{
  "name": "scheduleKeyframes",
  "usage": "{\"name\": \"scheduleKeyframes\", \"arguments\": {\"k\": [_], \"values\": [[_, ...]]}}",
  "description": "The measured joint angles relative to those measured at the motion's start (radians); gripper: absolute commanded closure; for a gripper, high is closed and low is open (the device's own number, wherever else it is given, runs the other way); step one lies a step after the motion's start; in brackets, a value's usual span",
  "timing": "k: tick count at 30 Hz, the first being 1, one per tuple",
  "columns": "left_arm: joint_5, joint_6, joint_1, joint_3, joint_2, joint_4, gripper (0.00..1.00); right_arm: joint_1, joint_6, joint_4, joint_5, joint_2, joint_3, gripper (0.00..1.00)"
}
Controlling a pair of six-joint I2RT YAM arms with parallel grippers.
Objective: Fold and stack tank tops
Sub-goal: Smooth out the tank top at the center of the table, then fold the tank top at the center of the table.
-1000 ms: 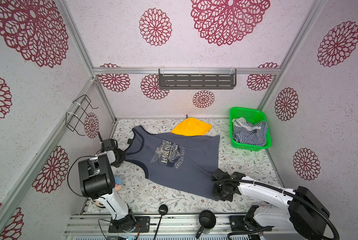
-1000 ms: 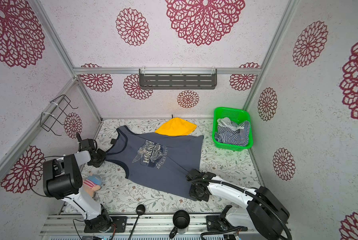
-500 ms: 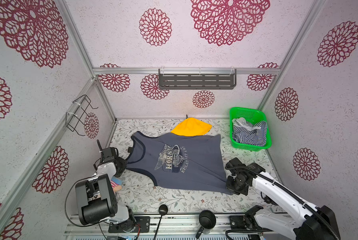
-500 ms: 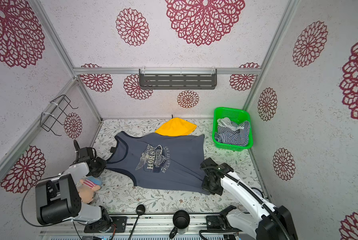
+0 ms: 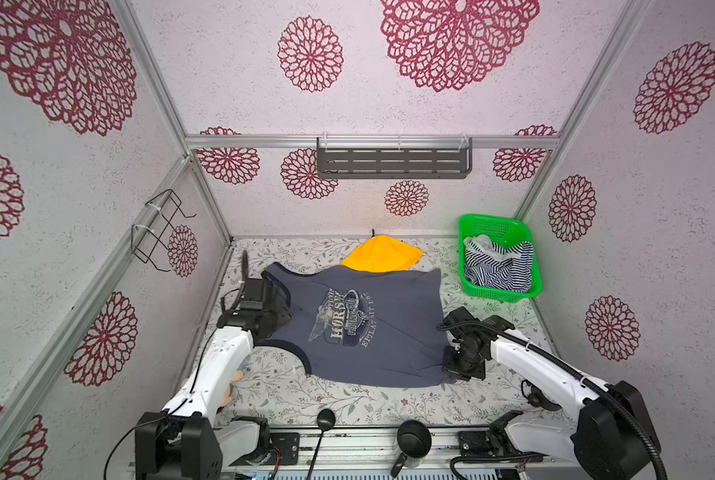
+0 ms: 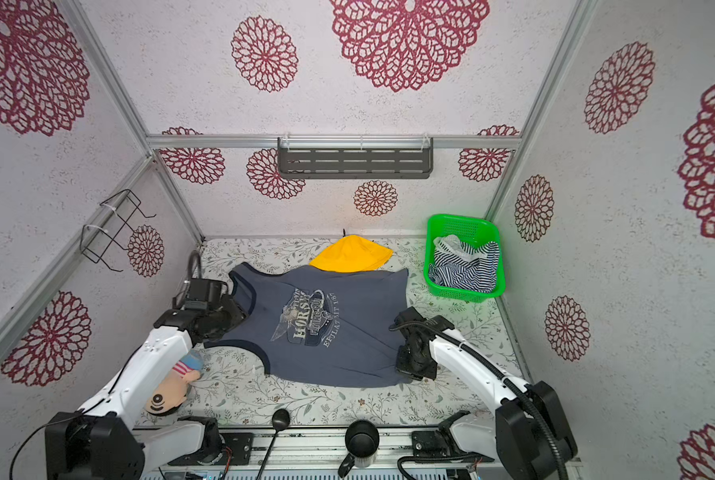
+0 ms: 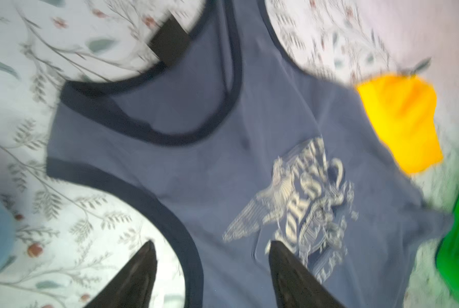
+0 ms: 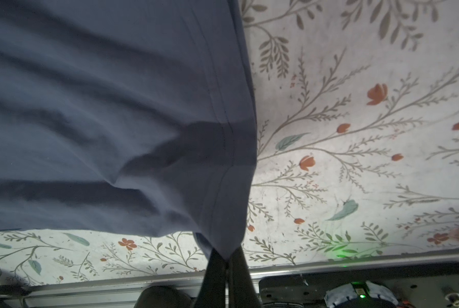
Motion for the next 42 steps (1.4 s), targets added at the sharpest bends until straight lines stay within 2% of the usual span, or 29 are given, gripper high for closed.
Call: {"name": "scheduleKeyframes", "arguments": {"k": [2, 4, 6, 8, 12, 21, 26, 31, 32, 34, 36, 42], "values": [[0.000, -0.049, -0.113, -0.043, -0.041, -0.076, 0.56, -0.013, -0.023, 0.009, -0.005, 0.031, 0.010, 1.00], [0.001, -0.114, -0.183, -0.098, -0.093, -0.135, 0.57, -0.021, -0.047, 0.014, -0.005, 0.061, 0.026, 1.00], [0.002, -0.182, -0.247, -0.149, -0.149, -0.176, 0.53, -0.028, -0.065, 0.021, -0.004, 0.083, 0.039, 1.00], [0.003, -0.259, -0.317, -0.202, -0.188, -0.180, 0.40, -0.035, -0.081, 0.033, -0.004, 0.093, 0.048, 1.00], [0.014, -0.382, -0.395, -0.302, -0.172, -0.105, 0.38, -0.040, -0.092, 0.040, -0.004, 0.094, 0.051, 1.00], [-0.023, -0.444, -0.379, -0.346, -0.106, 0.068, 0.46, -0.040, -0.092, 0.035, -0.003, 0.070, 0.051, 1.00], [-0.023, -0.438, -0.360, -0.349, -0.053, 0.137, 0.63, -0.040, -0.091, 0.034, -0.003, 0.049, 0.042, 1.00], [-0.020, -0.439, -0.359, -0.367, -0.008, 0.177, 0.64, -0.041, -0.090, 0.031, -0.001, 0.046, 0.035, 1.00], [-0.020, -0.439, -0.359, -0.368, -0.002, 0.179, 0.68, -0.041, -0.090, 0.031, -0.001, 0.045, 0.035, 1.00], [-0.021, -0.441, -0.359, -0.368, 0.007, 0.187, 0.87, -0.041, -0.090, 0.031, -0.002, 0.039, 0.035, 1.00], [-0.021, -0.437, -0.358, -0.367, 0.010, 0.186, 1.00, -0.041, -0.090, 0.031, -0.002, 0.036, 0.034, 1.00], [-0.035, -0.437, -0.363, -0.361, -0.039, 0.121, 1.00, -0.042, -0.089, 0.019, -0.006, 0.022, 0.001, 1.00]]}}
